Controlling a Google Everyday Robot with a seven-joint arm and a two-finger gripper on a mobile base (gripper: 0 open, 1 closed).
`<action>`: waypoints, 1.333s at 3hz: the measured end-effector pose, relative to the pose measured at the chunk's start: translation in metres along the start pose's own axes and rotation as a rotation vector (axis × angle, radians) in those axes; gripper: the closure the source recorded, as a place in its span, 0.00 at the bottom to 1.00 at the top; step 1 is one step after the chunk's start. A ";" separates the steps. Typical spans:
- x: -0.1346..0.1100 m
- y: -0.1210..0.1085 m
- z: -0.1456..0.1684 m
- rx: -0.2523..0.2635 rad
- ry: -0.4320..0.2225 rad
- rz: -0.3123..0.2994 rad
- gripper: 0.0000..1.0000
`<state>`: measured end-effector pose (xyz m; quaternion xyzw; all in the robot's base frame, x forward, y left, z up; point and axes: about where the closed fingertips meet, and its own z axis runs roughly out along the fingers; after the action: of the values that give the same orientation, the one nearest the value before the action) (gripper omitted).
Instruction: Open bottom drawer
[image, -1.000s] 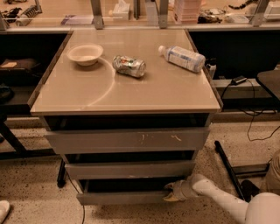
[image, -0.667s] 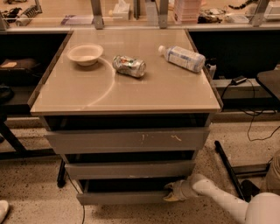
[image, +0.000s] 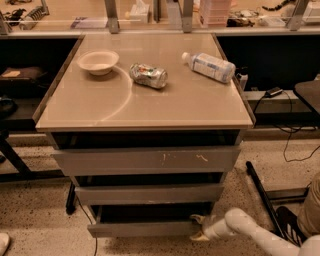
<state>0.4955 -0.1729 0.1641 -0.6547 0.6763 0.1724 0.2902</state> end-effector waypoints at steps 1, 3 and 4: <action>0.004 0.012 -0.008 -0.005 0.000 -0.013 0.63; 0.011 0.055 -0.023 -0.007 -0.004 -0.014 0.98; 0.011 0.055 -0.023 -0.007 -0.004 -0.014 0.75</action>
Offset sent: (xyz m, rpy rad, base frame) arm -0.2378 -0.0806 -0.0073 0.0087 -0.0072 0.0198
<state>0.4377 -0.1912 0.1668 -0.6601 0.6706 0.1740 0.2903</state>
